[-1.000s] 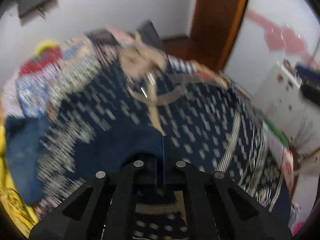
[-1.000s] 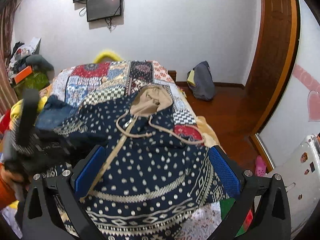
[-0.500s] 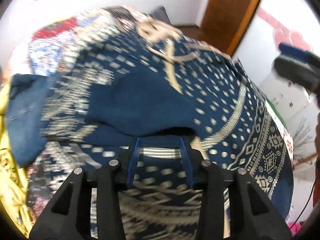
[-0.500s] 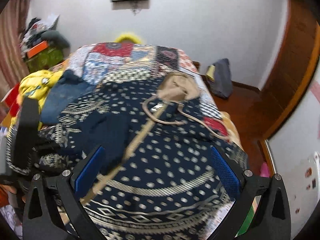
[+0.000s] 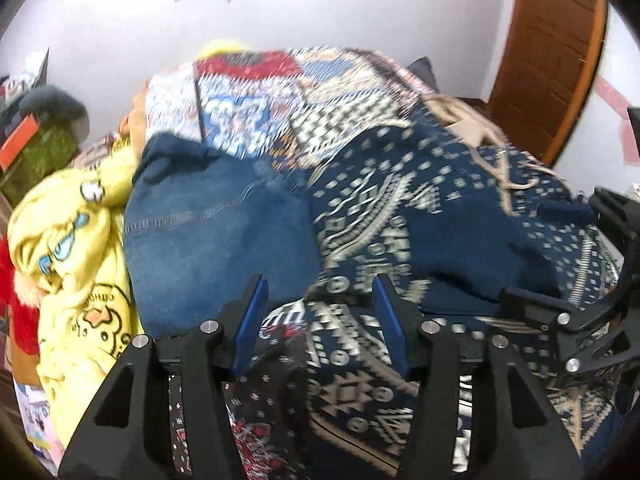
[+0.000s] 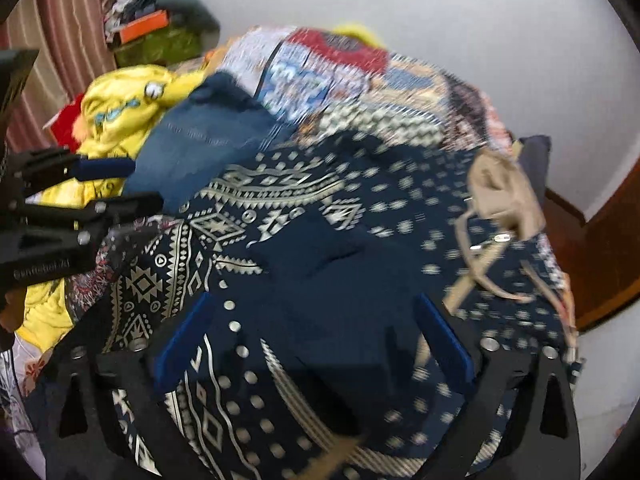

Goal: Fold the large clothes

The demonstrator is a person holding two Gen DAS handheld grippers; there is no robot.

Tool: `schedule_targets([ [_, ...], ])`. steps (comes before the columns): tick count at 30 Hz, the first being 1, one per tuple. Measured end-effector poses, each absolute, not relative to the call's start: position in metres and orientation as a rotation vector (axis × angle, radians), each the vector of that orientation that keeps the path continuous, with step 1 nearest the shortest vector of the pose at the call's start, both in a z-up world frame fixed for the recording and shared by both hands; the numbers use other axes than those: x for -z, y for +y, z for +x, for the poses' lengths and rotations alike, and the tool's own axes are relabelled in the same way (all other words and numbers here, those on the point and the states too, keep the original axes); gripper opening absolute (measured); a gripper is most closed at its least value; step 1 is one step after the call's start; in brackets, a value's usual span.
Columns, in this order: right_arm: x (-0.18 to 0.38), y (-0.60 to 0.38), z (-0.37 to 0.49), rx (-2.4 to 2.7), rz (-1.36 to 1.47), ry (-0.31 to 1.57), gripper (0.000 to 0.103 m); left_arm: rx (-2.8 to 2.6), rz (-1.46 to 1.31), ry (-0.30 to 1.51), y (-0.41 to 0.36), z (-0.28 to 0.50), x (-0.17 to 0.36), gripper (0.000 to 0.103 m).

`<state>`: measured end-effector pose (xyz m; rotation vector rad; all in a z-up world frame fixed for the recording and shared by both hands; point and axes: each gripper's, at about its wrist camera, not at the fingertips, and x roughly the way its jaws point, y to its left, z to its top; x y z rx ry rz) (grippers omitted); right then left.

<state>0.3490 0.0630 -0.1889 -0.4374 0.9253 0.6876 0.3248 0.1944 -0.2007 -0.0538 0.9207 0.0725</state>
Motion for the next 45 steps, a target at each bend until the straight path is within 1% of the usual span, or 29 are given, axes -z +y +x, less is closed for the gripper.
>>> schedule_targets([
  [4,0.211,0.078,0.359,-0.695,-0.439,0.994,0.069,-0.077,-0.088,0.971,0.204,0.343,0.23,0.053],
  [5,0.216,0.079,0.362,-0.697,-0.436,1.01,0.062,-0.072,-0.099,0.976,0.205,0.347,0.236,0.053],
  [6,0.221,0.081,0.365,-0.698,-0.436,1.025,0.058,-0.066,-0.105,0.978,0.204,0.349,0.239,0.053],
  [7,0.224,0.083,0.367,-0.698,-0.435,1.035,0.055,-0.06,-0.112,0.98,0.203,0.353,0.243,0.053],
  [8,0.228,0.084,0.368,-0.698,-0.434,1.045,0.047,-0.057,-0.115,0.982,0.203,0.355,0.246,0.053],
  [9,0.232,0.086,0.37,-0.692,-0.437,1.048,0.042,-0.058,-0.117,0.989,0.202,0.358,0.25,0.053],
  [10,0.234,0.088,0.371,-0.68,-0.44,1.04,0.041,-0.059,-0.117,0.997,0.2,0.36,0.253,0.053],
  [11,0.235,0.089,0.372,-0.673,-0.443,1.034,0.036,-0.06,-0.117,1.005,0.2,0.362,0.256,0.053],
  [12,0.235,0.089,0.373,-0.658,-0.452,1.019,0.029,-0.056,-0.122,1.01,0.199,0.363,0.26,0.053],
  [13,0.234,0.089,0.374,-0.648,-0.457,1.012,0.025,-0.054,-0.126,1.012,0.199,0.364,0.261,0.054],
  [14,0.233,0.087,0.377,-0.64,-0.456,1.006,0.017,-0.053,-0.132,1.013,0.199,0.365,0.263,0.054],
  [15,0.23,0.083,0.378,-0.64,-0.438,1.003,0.012,-0.054,-0.133,1.014,0.199,0.365,0.265,0.054],
  [17,0.225,0.076,0.382,-0.639,-0.405,1.004,0.01,-0.059,-0.13,1.015,0.199,0.365,0.267,0.057],
  [20,0.205,0.06,0.381,-0.601,-0.359,0.956,0.01,-0.071,-0.123,1.014,0.2,0.365,0.269,0.061],
  [27,0.14,-0.018,0.372,-0.488,-0.208,0.838,0.01,-0.088,-0.141,1.037,0.202,0.368,0.271,0.062],
  [30,0.129,-0.057,0.37,-0.436,-0.15,0.83,0.01,-0.104,-0.12,1.043,0.199,0.369,0.271,0.063],
  [35,0.137,-0.102,0.365,-0.365,-0.08,0.866,0.01,-0.134,-0.097,1.059,0.195,0.371,0.272,0.064],
  [39,0.161,-0.133,0.361,-0.32,-0.039,0.948,0.01,-0.152,-0.094,1.069,0.194,0.372,0.273,0.067],
  [45,0.189,-0.153,0.353,-0.284,-0.035,1.035,0.012,-0.168,-0.124,1.081,0.202,0.373,0.277,0.077],
])
